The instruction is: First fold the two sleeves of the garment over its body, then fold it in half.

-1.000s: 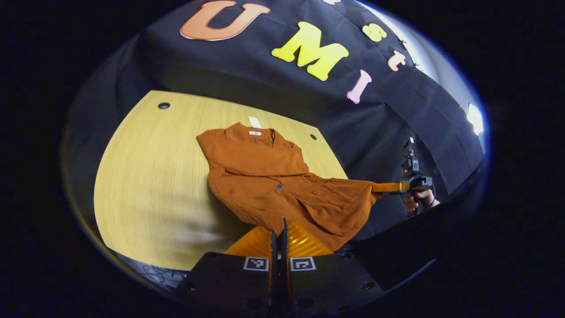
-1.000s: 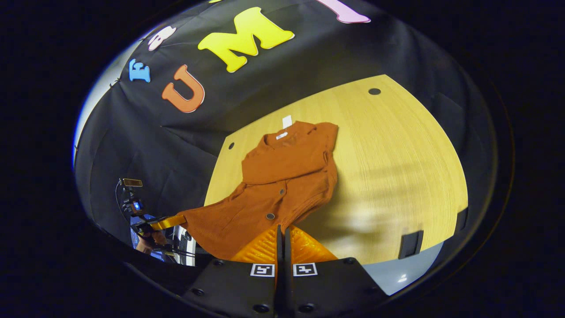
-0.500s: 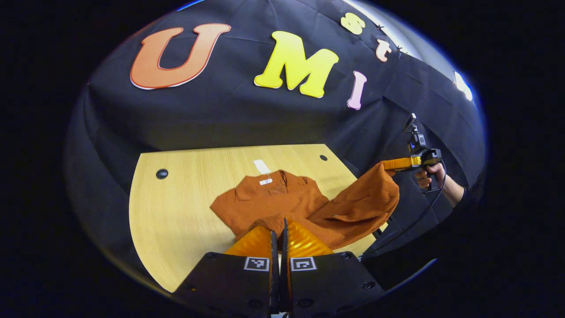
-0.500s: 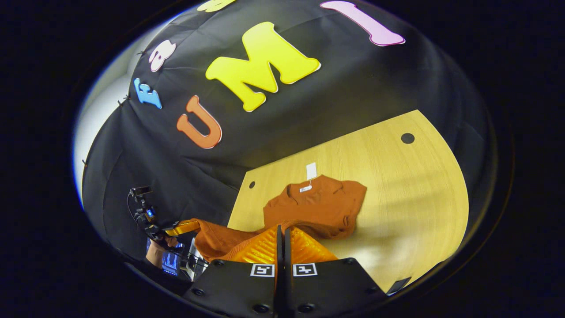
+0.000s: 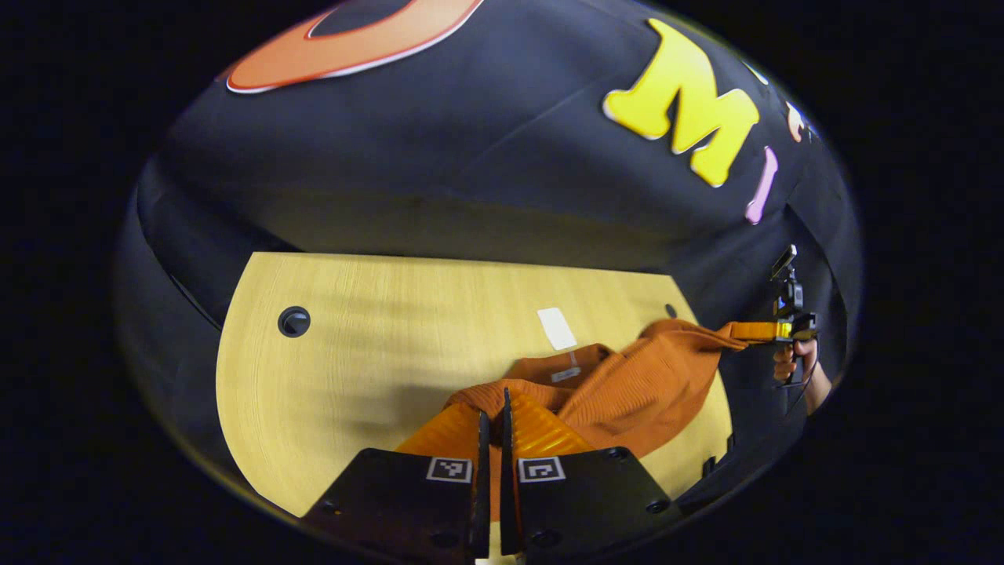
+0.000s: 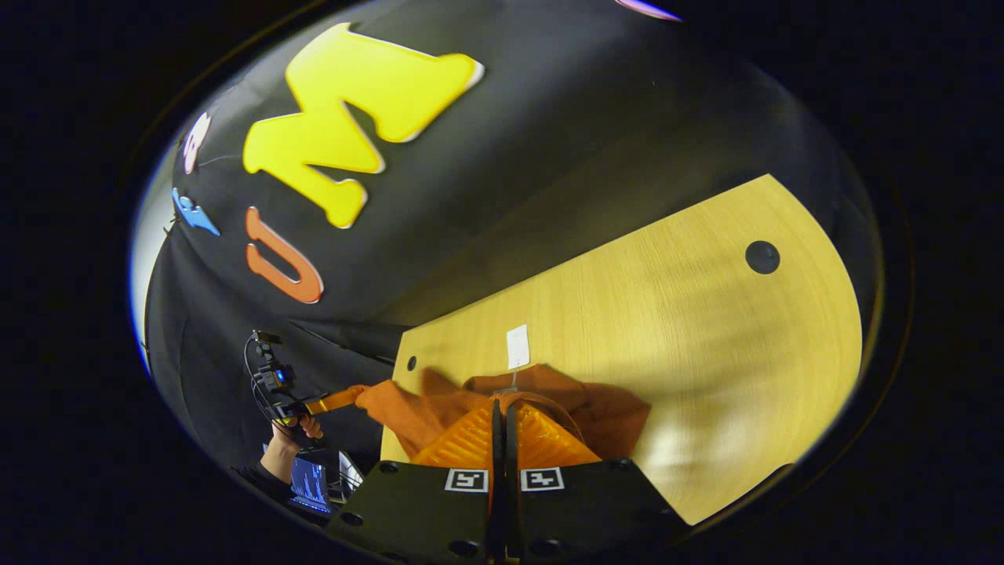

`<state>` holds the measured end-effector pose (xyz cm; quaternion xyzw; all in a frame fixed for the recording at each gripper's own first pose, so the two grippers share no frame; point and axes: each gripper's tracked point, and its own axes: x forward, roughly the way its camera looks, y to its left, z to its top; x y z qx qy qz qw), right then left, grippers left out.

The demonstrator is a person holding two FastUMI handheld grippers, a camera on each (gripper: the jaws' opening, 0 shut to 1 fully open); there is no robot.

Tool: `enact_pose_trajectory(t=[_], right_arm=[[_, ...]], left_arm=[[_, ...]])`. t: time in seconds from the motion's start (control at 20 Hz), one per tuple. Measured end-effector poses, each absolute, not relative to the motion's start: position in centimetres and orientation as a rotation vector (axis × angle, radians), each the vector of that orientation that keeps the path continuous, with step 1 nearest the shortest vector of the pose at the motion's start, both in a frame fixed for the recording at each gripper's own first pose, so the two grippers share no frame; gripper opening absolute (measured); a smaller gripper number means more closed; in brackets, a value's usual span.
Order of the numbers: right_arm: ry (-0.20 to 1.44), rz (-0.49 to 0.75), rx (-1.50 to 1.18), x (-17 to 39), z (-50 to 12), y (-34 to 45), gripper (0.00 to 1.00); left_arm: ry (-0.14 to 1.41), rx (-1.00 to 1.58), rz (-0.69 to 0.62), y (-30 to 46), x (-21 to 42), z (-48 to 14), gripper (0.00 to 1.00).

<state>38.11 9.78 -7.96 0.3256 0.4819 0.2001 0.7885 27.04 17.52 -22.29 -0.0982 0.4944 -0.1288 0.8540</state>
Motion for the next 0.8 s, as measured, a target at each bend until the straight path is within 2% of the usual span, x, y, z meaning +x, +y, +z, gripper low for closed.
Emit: enact_pose_trajectory(t=[0.25,0.45,0.55,0.6,0.65,0.75,0.8], right_arm=[[1.12,0.381,0.77,43.4,-17.5,11.5,0.01],[1.174,0.302,0.778,44.3,-22.6,10.3,0.01],[1.195,0.269,0.775,44.4,-24.2,9.8,0.01],[1.192,0.258,0.786,44.5,-24.3,9.6,0.01],[1.185,0.247,0.79,44.7,-24.1,9.6,0.0],[1.169,0.235,0.747,44.7,-23.3,9.3,0.11],[1.152,0.242,0.74,44.8,-22.7,9.4,0.13]], left_arm=[[1.151,-0.245,-0.18,18.6,28.9,-31.3,0.11],[1.18,-0.306,-0.17,20.5,29.4,-32.9,0.13],[1.188,-0.312,-0.171,20.2,29.4,-33.5,0.18],[1.179,-0.311,-0.17,20.3,29.6,-33.7,0.25],[1.165,-0.301,-0.162,20.5,29.9,-33.8,0.44],[1.149,-0.271,-0.129,21.9,29.8,-33.0,0.81],[1.134,-0.262,-0.116,22.6,29.8,-32.4,0.81]])
